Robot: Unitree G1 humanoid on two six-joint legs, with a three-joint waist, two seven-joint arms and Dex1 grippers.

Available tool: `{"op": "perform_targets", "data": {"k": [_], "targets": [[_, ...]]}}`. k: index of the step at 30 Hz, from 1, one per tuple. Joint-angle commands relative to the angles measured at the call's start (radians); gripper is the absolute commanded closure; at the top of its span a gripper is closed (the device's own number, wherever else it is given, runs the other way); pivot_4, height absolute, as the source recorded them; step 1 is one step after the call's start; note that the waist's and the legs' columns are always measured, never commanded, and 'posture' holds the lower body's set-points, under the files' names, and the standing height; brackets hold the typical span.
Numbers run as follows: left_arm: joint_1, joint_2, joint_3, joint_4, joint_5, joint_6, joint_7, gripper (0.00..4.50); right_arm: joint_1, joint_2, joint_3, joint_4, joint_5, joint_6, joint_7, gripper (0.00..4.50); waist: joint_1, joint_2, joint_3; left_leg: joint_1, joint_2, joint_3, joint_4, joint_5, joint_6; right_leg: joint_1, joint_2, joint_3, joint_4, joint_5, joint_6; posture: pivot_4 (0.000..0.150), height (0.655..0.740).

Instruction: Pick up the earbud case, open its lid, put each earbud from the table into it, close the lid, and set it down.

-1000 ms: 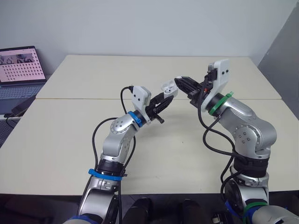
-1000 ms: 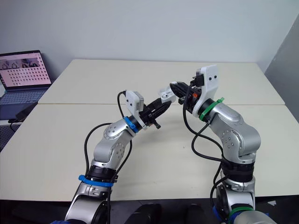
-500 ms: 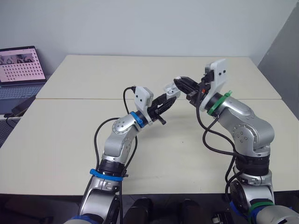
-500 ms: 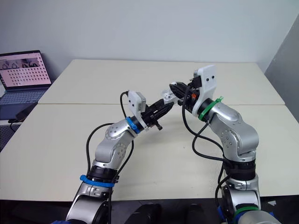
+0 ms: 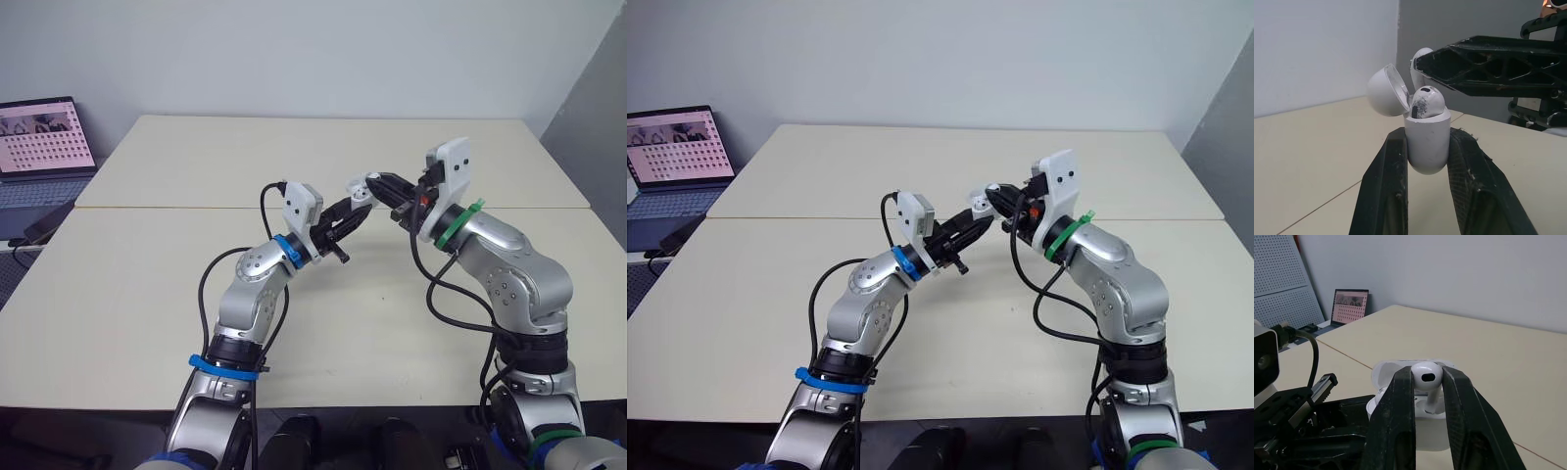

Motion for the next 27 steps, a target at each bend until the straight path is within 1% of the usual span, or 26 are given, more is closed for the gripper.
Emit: {"op": "perform_targets", "data": {"k": [1, 13, 17, 18, 19, 20, 24, 27], "targets": [[-0.016, -0.012, 0.0, -0.061, -0.033, -0.01, -0.006, 3.77, 0.007, -0.012, 0.006, -0.022, 0.0, -0.019, 0.003, 4.07, 0.0, 0.0, 0.0, 0.0, 0.0, 0.0, 0.0, 0.0, 0.0, 0.0, 0.0, 0.0, 0.0, 0.0, 0.0, 0.15, 0.74], [-0.009, -0.004, -0.003, -0.077, -0.049, -0.002, -0.011, 3.77, 0.023, -0.059, 0.05, -0.012, -0.043, -0.075, 0.02, 4.07, 0.0, 0.0, 0.0, 0.0, 0.0, 0.0, 0.0, 0.0, 0.0, 0.0, 0.0, 0.0, 0.0, 0.0, 0.0, 0.15, 0.74], [-0.007, -0.001, -0.003, -0.078, -0.05, 0.0, -0.01, 3.77, 0.026, -0.058, 0.053, -0.016, -0.032, -0.073, 0.027, 4.07, 0.0, 0.0, 0.0, 0.0, 0.0, 0.0, 0.0, 0.0, 0.0, 0.0, 0.0, 0.0, 0.0, 0.0, 0.0, 0.15, 0.74], [-0.007, 0.0, -0.003, -0.078, -0.05, 0.0, -0.009, 3.77, 0.026, -0.056, 0.051, -0.018, -0.028, -0.071, 0.027, 3.35, 0.0, 0.0, 0.0, 0.0, 0.0, 0.0, 0.0, 0.0, 0.0, 0.0, 0.0, 0.0, 0.0, 0.0, 0.0, 0.15, 0.74], [-0.006, 0.001, -0.003, -0.078, -0.05, 0.001, -0.009, 3.77, 0.023, -0.053, 0.042, -0.022, -0.013, -0.063, 0.029, 3.09, 0.0, 0.0, 0.0, 0.0, 0.0, 0.0, 0.0, 0.0, 0.0, 0.0, 0.0, 0.0, 0.0, 0.0, 0.0, 0.15, 0.74], [-0.005, 0.002, -0.002, -0.079, -0.049, 0.002, -0.006, 3.77, 0.02, -0.054, 0.027, -0.032, 0.008, -0.051, 0.035, 2.74, 0.0, 0.0, 0.0, 0.0, 0.0, 0.0, 0.0, 0.0, 0.0, 0.0, 0.0, 0.0, 0.0, 0.0, 0.0, 0.15, 0.74], [0.004, 0.006, -0.001, -0.082, -0.047, 0.003, -0.004, 3.77, 0.018, -0.068, -0.035, -0.073, 0.093, 0.007, 0.049, 2.74, 0.0, 0.0, 0.0, 0.0, 0.0, 0.0, 0.0, 0.0, 0.0, 0.0, 0.0, 0.0, -0.001, 0.0, 0.0, 0.15, 0.74], [0.009, 0.011, 0.0, -0.078, -0.044, 0.002, -0.004, 3.77, 0.034, -0.122, -0.12, -0.126, 0.235, 0.105, 0.095, 2.74, 0.002, 0.0, 0.0, 0.0, 0.0, 0.0, 0.0, 0.0, 0.0, 0.0, 0.0, 0.0, -0.001, 0.0, 0.0, 0.15, 0.74]]}}
